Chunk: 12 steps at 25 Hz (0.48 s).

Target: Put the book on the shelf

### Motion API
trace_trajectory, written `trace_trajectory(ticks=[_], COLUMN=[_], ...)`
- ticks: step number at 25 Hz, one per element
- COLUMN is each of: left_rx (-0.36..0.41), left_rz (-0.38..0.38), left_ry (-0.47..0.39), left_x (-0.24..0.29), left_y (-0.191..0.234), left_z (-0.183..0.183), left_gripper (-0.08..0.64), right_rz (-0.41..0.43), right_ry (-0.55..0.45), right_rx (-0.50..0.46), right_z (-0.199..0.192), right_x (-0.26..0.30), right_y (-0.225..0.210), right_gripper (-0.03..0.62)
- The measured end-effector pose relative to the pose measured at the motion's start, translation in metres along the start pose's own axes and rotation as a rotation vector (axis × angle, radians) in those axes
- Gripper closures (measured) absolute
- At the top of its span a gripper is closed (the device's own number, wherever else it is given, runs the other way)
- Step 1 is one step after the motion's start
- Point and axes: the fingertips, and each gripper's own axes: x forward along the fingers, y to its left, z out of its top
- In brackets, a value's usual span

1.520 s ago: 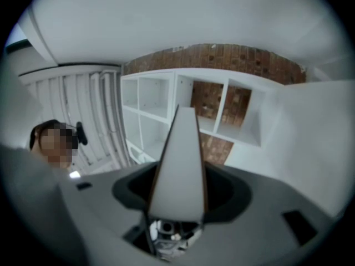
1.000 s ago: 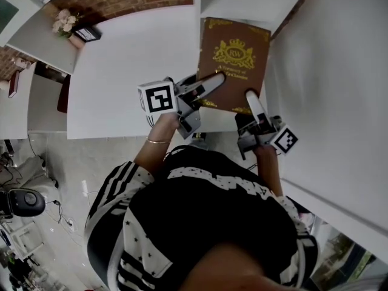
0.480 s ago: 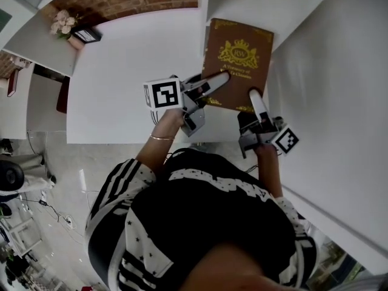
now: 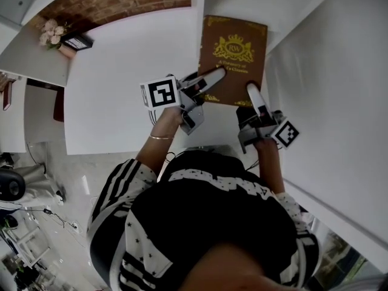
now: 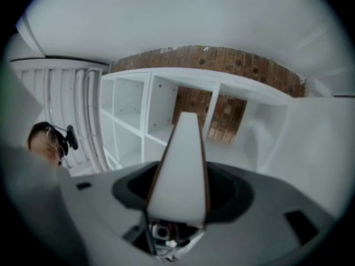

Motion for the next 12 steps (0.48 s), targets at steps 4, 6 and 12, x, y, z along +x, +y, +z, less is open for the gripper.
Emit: trace_trajectory(ticks=[4, 6, 12], left_rx=[0.011, -0.001, -0.033], left_rz=[0.030, 0.030, 0.053], left_ry=[0.002, -0.009, -0.054], left_x=[0.000, 0.000, 0.003], left_y=[0.001, 0.001, 0.007], left_z=[-0.001, -0.001, -0.004], left_gripper=[0.278, 0.280, 0.284], right_rz=[-0.014, -0.012, -0.011], right_ry=[0.000, 0.001, 0.036], right_rx=[0.018, 0.024, 0.032], right_z=[0.000, 0.002, 0.005], right_x=[-0.002, -0.002, -0.002], right_y=[-0.004, -0.005, -0.015], right_gripper=[0.342, 0.342, 0.341])
